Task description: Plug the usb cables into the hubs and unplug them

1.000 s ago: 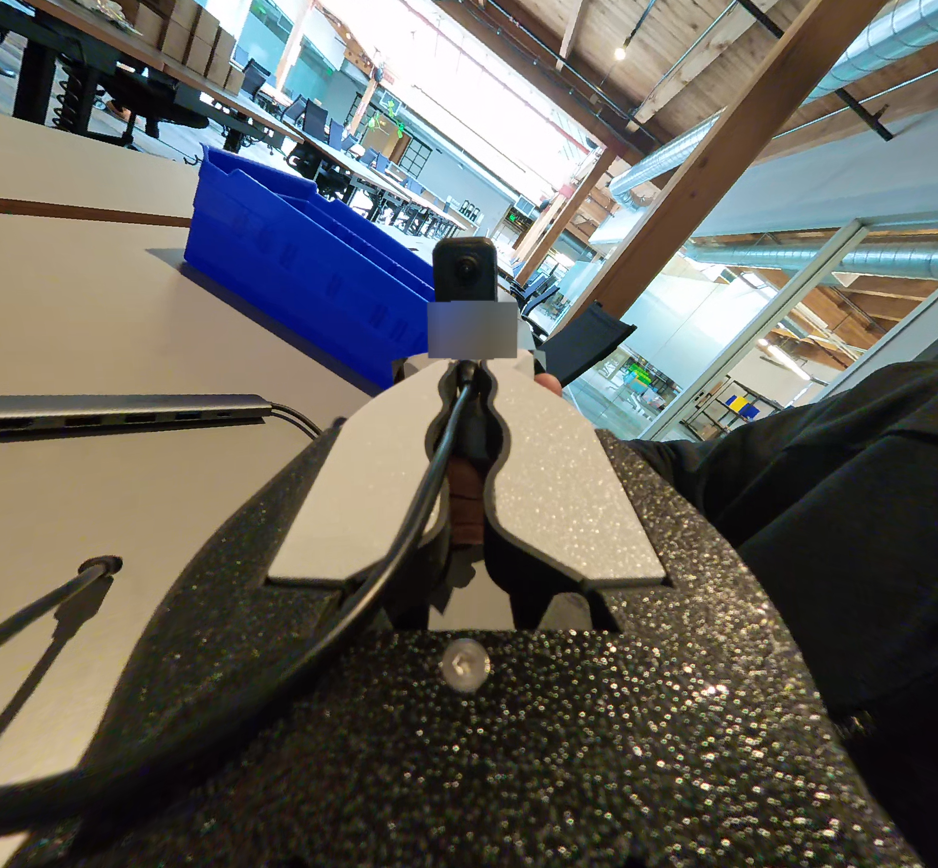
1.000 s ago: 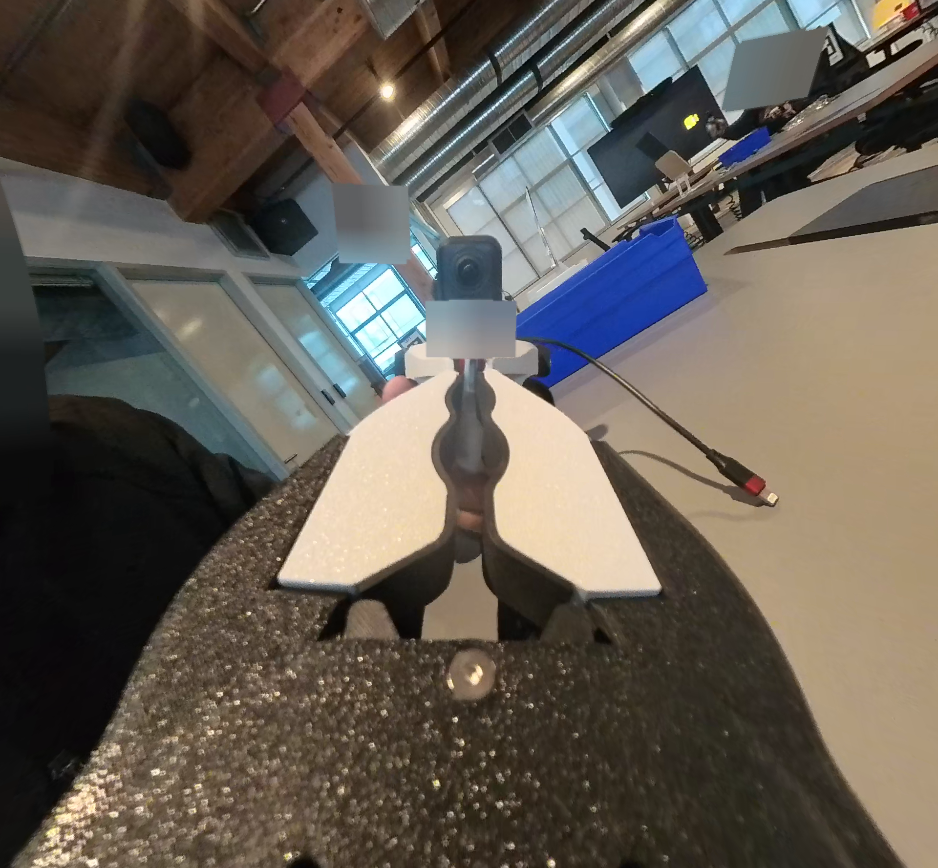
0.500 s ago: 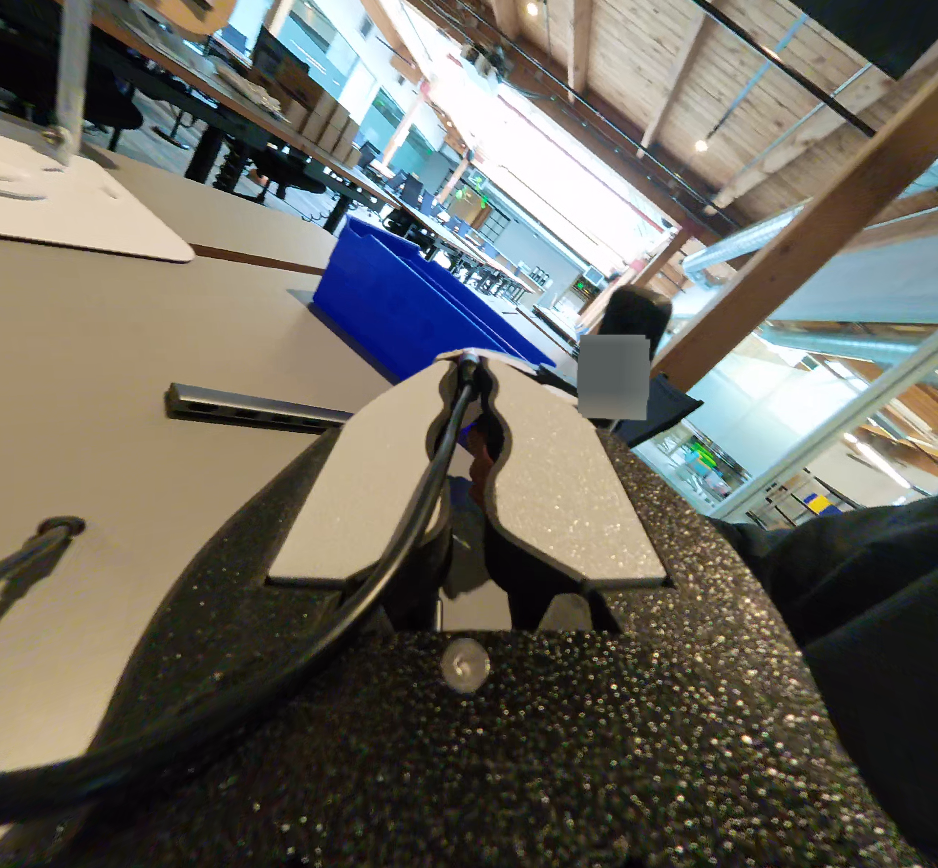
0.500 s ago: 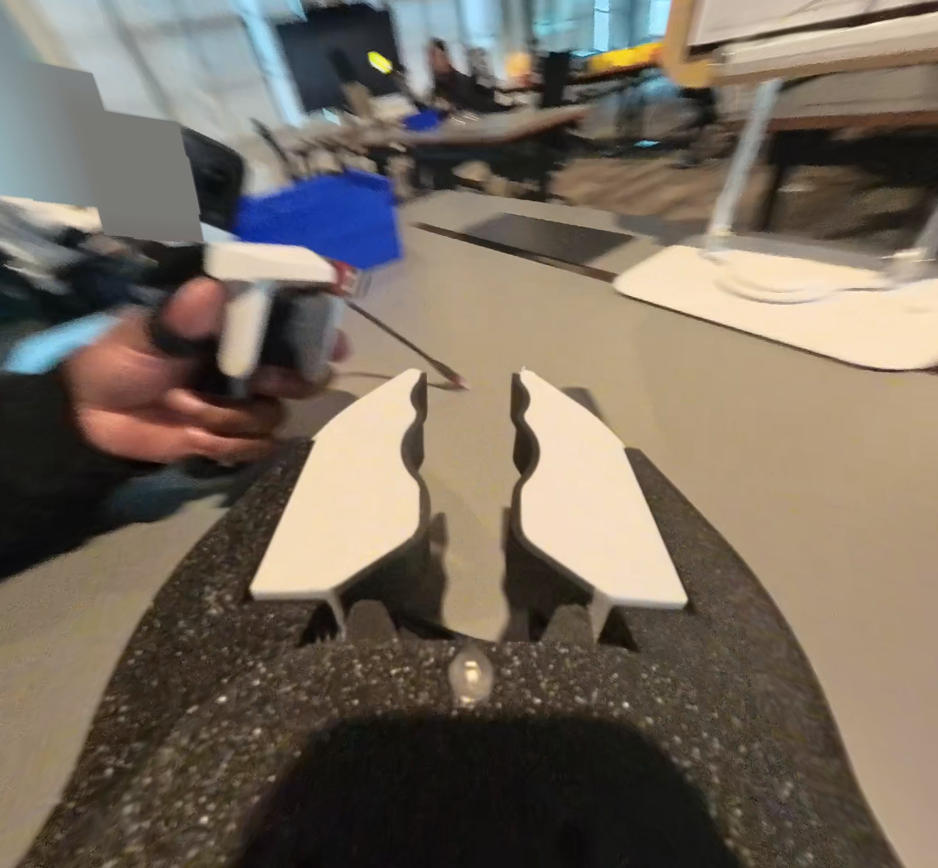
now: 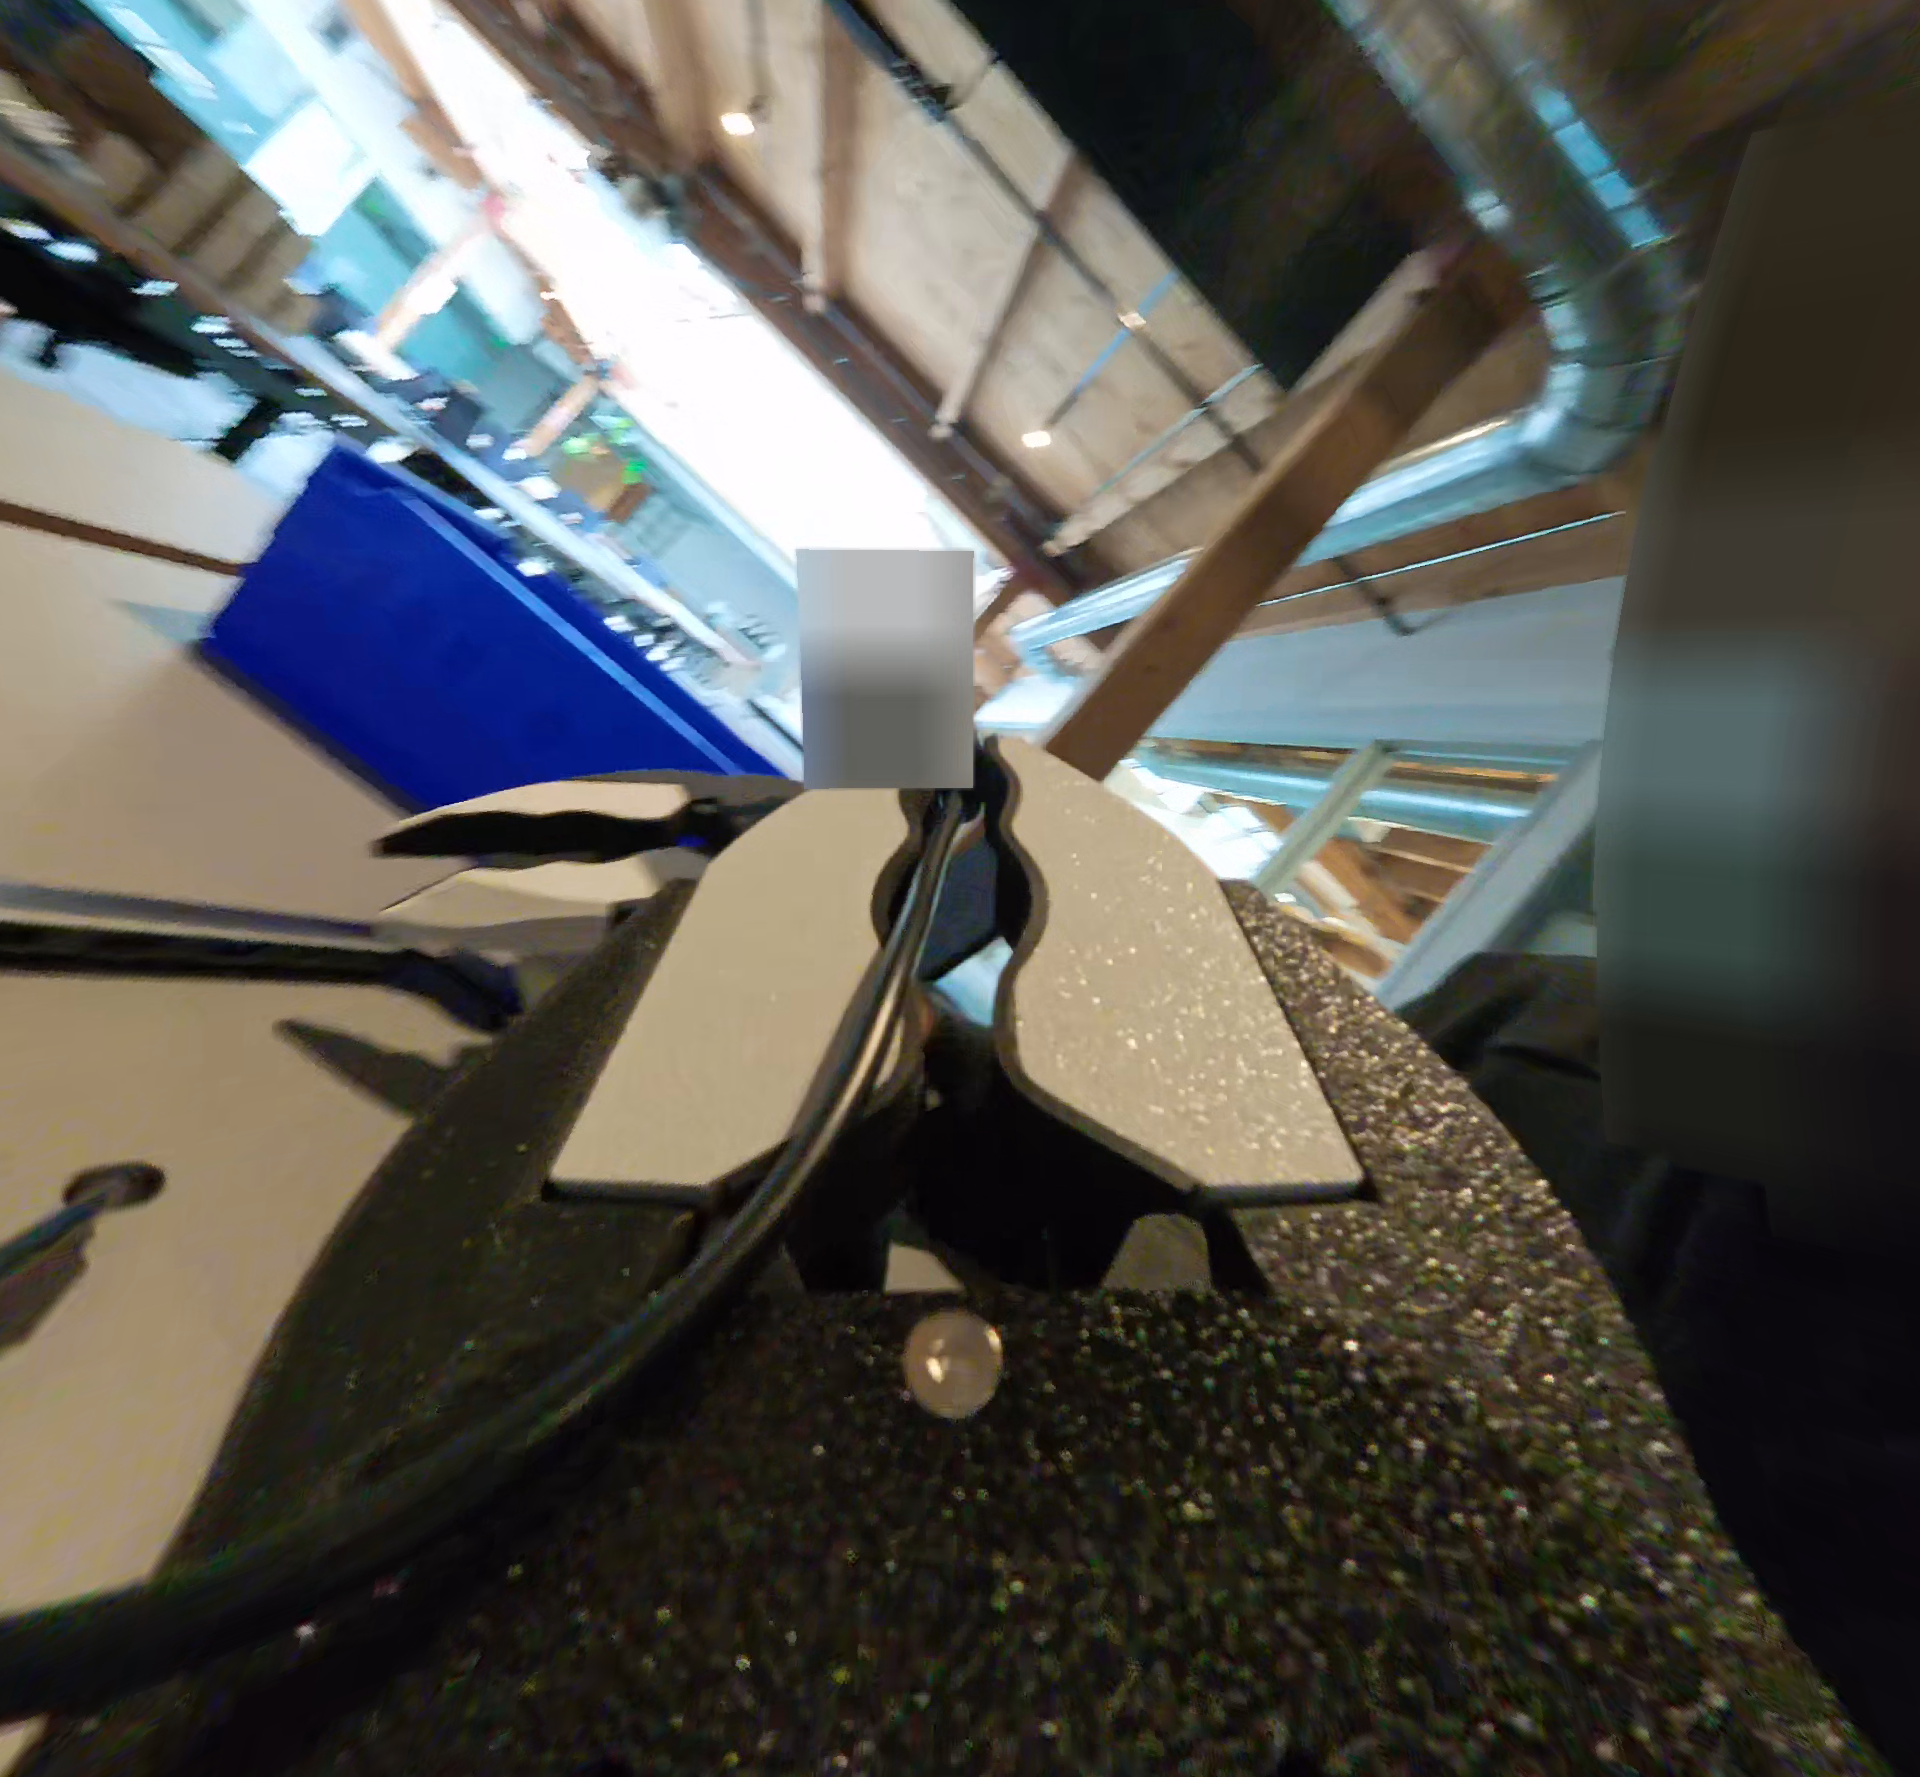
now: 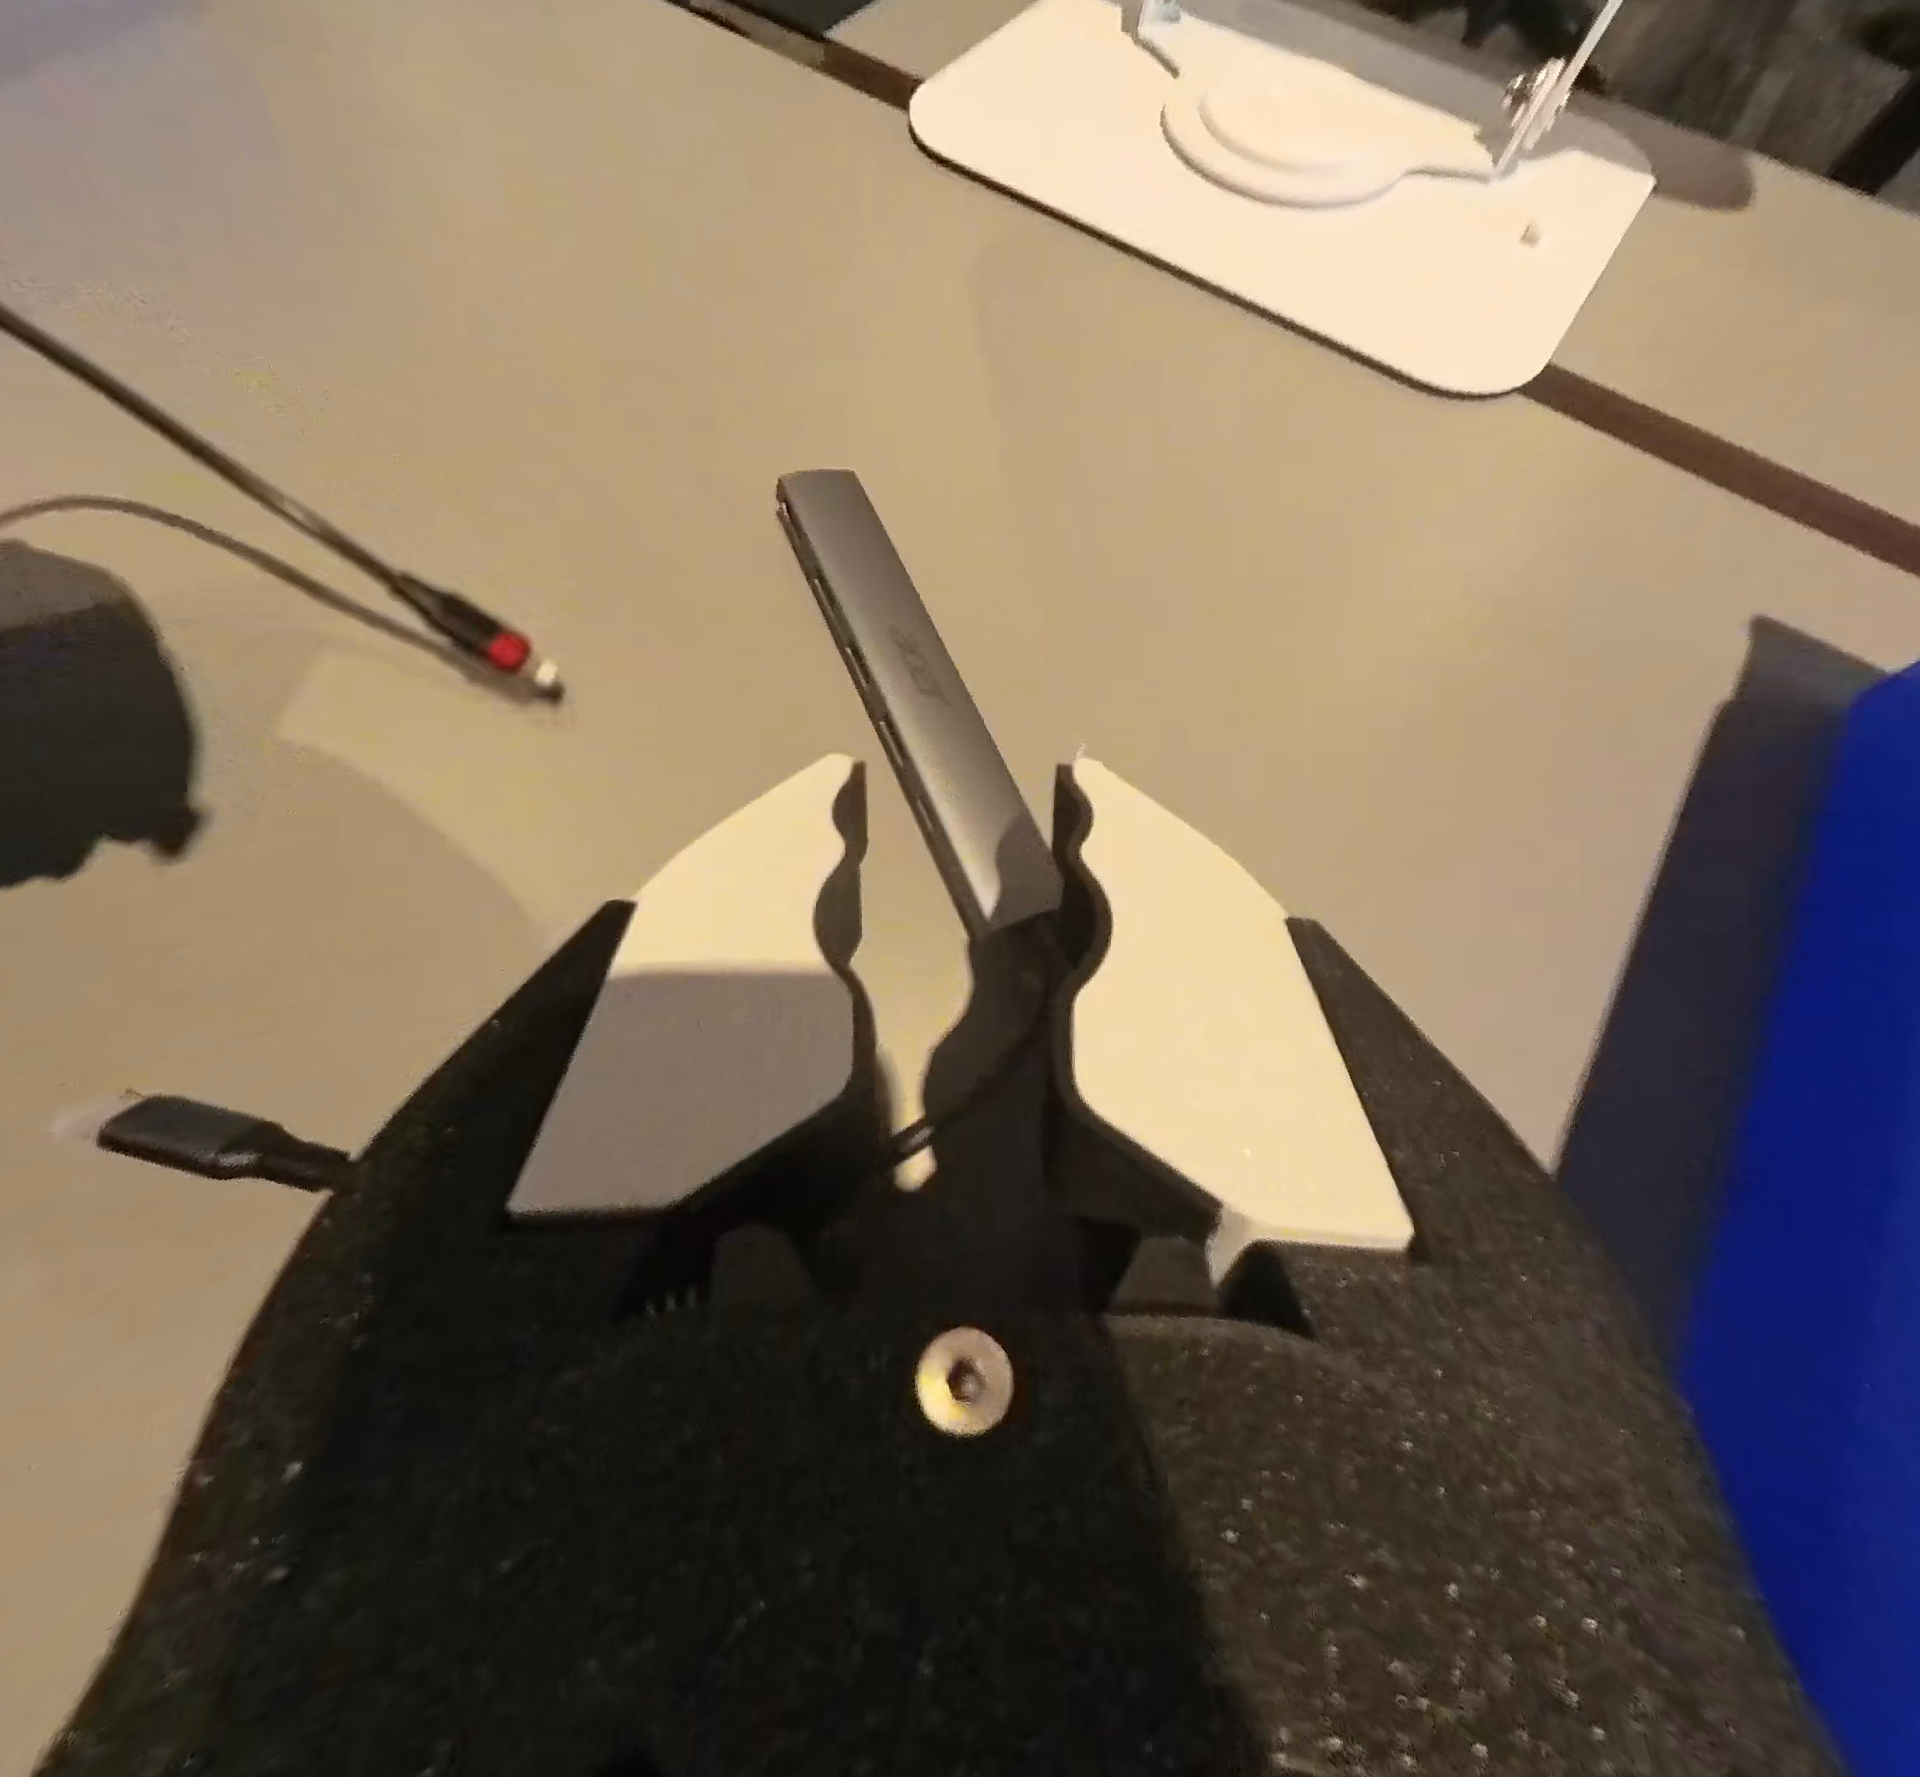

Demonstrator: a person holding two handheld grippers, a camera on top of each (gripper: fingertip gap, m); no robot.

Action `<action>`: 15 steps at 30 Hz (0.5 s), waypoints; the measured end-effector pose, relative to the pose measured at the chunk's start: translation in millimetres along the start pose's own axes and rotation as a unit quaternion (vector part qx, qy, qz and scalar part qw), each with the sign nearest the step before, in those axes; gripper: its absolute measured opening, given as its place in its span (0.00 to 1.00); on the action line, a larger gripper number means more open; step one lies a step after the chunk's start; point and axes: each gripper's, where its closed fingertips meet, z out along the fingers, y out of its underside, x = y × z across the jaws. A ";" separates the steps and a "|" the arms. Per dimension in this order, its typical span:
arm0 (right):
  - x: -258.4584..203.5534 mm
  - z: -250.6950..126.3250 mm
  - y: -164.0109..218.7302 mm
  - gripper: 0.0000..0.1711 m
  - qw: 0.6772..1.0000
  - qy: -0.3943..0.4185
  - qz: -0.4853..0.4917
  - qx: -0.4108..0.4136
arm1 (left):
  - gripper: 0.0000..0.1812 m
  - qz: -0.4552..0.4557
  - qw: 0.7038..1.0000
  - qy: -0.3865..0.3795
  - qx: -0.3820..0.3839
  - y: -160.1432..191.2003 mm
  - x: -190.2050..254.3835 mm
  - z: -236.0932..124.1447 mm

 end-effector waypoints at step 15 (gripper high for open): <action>-6.2 12.1 17.2 0.20 0.996 -0.051 0.015 -0.074 | 0.04 0.033 0.991 0.127 0.018 -1.1 35.9 -2.7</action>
